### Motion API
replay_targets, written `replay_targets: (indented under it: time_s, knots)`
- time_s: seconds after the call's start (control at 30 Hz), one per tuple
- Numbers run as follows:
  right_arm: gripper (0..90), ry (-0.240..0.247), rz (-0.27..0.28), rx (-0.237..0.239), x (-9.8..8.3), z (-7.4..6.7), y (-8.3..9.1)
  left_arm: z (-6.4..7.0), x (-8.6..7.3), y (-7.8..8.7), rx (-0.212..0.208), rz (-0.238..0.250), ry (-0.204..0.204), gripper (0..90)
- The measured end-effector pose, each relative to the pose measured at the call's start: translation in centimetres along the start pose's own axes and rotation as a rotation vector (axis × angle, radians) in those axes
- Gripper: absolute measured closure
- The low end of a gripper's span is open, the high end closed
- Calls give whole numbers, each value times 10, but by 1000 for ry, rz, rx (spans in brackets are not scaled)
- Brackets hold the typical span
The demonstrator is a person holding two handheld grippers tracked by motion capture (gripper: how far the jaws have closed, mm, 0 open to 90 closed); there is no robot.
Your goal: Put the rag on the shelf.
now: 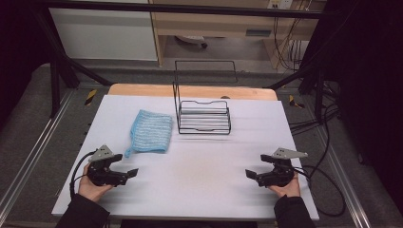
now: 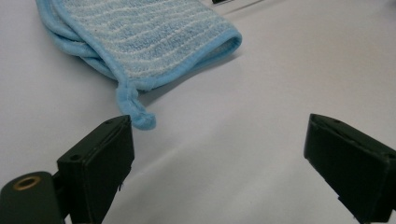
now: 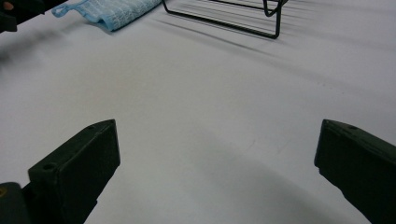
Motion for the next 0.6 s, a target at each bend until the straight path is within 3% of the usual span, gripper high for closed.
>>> replay_targets:
  time_s: [0.6]
  knots:
    - [8,-4,-14,-13,0,-1,-3,12,15,0,31,-6,4,85]
Point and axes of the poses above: each handheld gripper's, and its own axes: y roughly backward along the jaws, x roughly out of its top, z roughly to its right, the point moved 1 cm from there along -y, roughly forward along the jaws, and after that the axes turned 1 degree about -z, right-handed, at the moved point
